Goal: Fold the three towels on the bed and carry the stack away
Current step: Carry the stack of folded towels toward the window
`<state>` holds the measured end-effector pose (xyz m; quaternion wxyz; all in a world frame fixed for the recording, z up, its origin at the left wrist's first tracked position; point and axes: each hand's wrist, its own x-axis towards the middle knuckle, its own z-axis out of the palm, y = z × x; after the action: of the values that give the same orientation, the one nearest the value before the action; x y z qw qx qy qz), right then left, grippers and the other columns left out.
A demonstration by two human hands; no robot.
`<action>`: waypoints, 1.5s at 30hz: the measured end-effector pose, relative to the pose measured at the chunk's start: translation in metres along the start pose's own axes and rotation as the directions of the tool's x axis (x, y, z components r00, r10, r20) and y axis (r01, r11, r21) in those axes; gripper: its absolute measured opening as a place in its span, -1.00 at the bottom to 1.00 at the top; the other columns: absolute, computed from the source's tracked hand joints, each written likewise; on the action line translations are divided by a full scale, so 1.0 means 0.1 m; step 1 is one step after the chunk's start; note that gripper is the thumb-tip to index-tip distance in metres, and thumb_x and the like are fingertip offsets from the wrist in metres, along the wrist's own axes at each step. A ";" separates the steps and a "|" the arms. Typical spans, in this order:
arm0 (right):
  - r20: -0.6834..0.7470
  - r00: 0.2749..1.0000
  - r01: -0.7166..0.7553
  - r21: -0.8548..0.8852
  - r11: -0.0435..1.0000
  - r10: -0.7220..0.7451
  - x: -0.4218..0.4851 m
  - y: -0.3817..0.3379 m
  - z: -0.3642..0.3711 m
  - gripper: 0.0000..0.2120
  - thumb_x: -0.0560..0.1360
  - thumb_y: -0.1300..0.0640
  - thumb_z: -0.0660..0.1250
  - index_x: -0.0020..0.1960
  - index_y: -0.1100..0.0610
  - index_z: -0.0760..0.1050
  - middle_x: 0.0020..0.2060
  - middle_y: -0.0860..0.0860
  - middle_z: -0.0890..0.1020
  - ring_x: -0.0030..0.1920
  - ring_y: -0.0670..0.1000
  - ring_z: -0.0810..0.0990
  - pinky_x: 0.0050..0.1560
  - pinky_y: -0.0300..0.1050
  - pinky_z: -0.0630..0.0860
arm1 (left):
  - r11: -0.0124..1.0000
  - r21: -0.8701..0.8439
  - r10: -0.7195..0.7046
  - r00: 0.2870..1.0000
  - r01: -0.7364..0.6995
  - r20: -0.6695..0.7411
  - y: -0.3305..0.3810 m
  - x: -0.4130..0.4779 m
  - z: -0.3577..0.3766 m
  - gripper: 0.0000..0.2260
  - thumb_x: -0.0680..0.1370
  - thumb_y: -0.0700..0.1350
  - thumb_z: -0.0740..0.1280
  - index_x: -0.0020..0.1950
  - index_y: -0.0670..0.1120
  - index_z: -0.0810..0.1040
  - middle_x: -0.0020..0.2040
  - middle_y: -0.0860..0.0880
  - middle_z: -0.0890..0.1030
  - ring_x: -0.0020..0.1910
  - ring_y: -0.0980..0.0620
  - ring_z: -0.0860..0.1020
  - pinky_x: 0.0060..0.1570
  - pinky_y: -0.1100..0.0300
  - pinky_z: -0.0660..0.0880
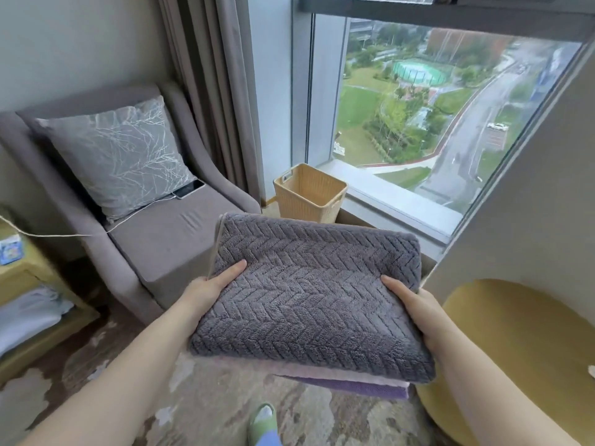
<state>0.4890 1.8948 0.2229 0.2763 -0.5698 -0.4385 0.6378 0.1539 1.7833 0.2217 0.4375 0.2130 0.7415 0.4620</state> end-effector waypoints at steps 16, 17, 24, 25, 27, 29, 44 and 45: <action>-0.077 0.997 -0.019 0.080 0.997 0.025 3.31 -1.62 0.79 -0.56 0.31 -0.11 0.49 0.06 0.14 0.57 -0.19 0.14 0.72 -0.21 0.16 0.71 -0.23 -0.04 0.62 | 0.997 0.002 -0.078 0.993 0.078 0.091 1.88 3.58 0.37 -0.41 0.03 0.29 0.54 -0.12 -0.08 0.62 -0.27 0.05 0.70 -0.28 0.08 0.67 -0.32 0.26 0.49; -0.082 0.996 -0.025 0.086 0.996 0.032 3.57 -1.70 0.80 -0.55 0.30 -0.11 0.50 0.05 0.14 0.57 -0.20 0.14 0.72 -0.23 0.16 0.71 -0.29 -0.07 0.61 | 0.997 0.009 -0.082 0.993 0.081 0.089 1.98 3.83 0.46 -0.38 0.01 0.30 0.55 -0.12 -0.09 0.63 -0.23 0.04 0.71 -0.25 0.06 0.68 -0.29 0.25 0.51; -0.070 0.997 -0.031 0.130 0.991 0.040 5.24 -2.71 0.77 -0.59 0.34 -0.12 0.47 0.06 0.10 0.54 -0.23 0.13 0.72 -0.25 0.14 0.71 -0.43 -0.12 0.59 | 0.998 0.061 -0.039 0.994 0.033 0.103 3.01 5.56 1.01 -0.17 -0.10 0.41 0.54 -0.03 -0.12 0.67 -0.07 -0.02 0.71 -0.06 -0.02 0.67 0.19 0.06 0.51; -0.076 0.997 -0.016 0.134 0.991 0.026 5.42 -2.88 0.76 -0.61 0.35 -0.12 0.47 0.05 0.09 0.55 -0.24 0.12 0.72 -0.26 0.13 0.71 -0.44 -0.13 0.58 | 0.997 0.066 -0.035 0.993 0.028 0.112 3.17 5.75 1.07 -0.18 -0.09 0.41 0.55 -0.04 -0.12 0.68 -0.08 -0.02 0.71 -0.05 -0.03 0.67 0.21 0.05 0.50; -0.104 0.995 0.018 0.125 0.992 -0.005 5.77 -3.17 0.73 -0.61 0.34 -0.13 0.48 0.04 0.08 0.56 -0.25 0.07 0.72 -0.27 0.08 0.71 -0.46 -0.17 0.57 | 0.998 0.055 -0.028 0.991 0.021 0.132 3.45 6.12 1.19 -0.20 -0.07 0.39 0.56 -0.03 -0.12 0.69 -0.08 -0.01 0.72 -0.05 -0.02 0.67 0.22 0.03 0.49; -0.128 0.991 0.038 0.109 0.993 -0.024 6.10 -3.37 0.72 -0.61 0.33 -0.15 0.48 0.02 0.08 0.57 -0.27 0.03 0.72 -0.29 0.04 0.71 -0.46 -0.22 0.56 | 0.998 0.067 -0.020 0.989 0.010 0.144 3.69 6.47 1.31 -0.18 -0.08 0.39 0.56 -0.01 -0.13 0.68 -0.08 0.00 0.71 -0.05 -0.01 0.67 0.22 0.03 0.49; -0.335 0.934 -0.021 0.306 0.952 0.128 8.68 -3.38 1.15 -0.68 0.38 -0.08 0.46 0.04 0.05 0.57 -0.16 0.08 0.72 -0.16 0.12 0.71 -0.26 -0.08 0.63 | 0.925 0.372 -0.100 0.894 -0.078 0.437 4.37 9.84 2.38 -0.23 0.06 0.45 0.47 0.09 -0.02 0.60 -0.08 -0.03 0.71 -0.10 -0.04 0.68 0.03 0.06 0.57; -0.338 0.930 -0.031 0.319 0.947 0.144 8.80 -3.35 1.18 -0.67 0.38 -0.08 0.46 0.06 0.04 0.56 -0.15 0.08 0.72 -0.15 0.11 0.71 -0.25 -0.07 0.63 | 0.921 0.384 -0.125 0.880 -0.069 0.458 4.35 10.01 2.43 -0.22 0.05 0.45 0.48 0.10 -0.02 0.60 -0.07 -0.04 0.71 -0.09 -0.06 0.68 0.06 0.03 0.57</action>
<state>0.1515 2.7707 0.0859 0.4075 -0.6451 -0.2500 0.5960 -0.2060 2.8350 0.1025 0.5608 0.3909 0.6917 0.2329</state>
